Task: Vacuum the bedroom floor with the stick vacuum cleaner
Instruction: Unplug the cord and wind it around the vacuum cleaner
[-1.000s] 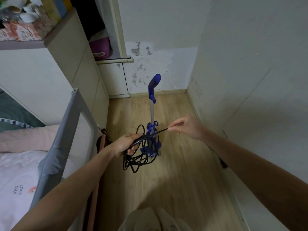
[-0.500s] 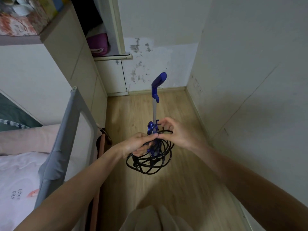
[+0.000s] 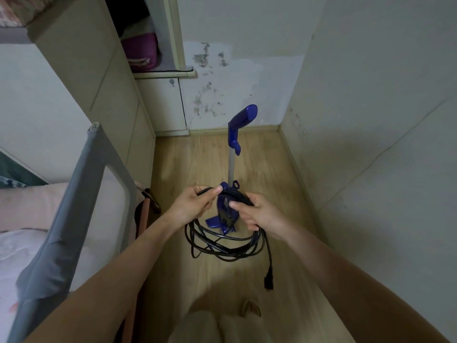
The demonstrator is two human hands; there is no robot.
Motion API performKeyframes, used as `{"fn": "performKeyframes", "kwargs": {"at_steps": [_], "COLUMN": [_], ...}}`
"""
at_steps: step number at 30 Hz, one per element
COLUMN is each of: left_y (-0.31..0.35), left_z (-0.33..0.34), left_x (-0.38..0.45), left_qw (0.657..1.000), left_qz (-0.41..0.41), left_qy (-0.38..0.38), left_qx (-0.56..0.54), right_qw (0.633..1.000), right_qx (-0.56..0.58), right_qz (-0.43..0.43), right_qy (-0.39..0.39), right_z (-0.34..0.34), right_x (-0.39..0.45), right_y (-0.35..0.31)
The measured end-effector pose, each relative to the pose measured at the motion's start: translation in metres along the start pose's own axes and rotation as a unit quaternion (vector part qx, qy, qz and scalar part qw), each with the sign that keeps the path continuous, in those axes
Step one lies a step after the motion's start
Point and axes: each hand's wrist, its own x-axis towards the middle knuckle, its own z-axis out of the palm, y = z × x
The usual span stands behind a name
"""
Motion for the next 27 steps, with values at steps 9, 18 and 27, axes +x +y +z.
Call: {"fn": "performKeyframes", "kwargs": {"at_steps": [9, 18, 27], "left_y": [-0.018, -0.050, -0.052], "left_z": [0.011, 0.008, -0.003], "left_x": [0.075, 0.116, 0.126], "left_qw": [0.995, 0.976, 0.976], "left_qz": [-0.101, -0.132, -0.131], "left_qy": [0.000, 0.063, 0.040], "left_qx": [0.027, 0.159, 0.168], "right_qw": [0.987, 0.968, 0.950], "right_qx": [-0.138, -0.102, 0.247], "right_qz": [0.077, 0.014, 0.045], "right_qy": [-0.004, 0.229, 0.184], "right_z": [-0.063, -0.073, -0.065], "right_x": [0.066, 0.164, 0.197], "right_y": [0.013, 0.005, -0.004]}}
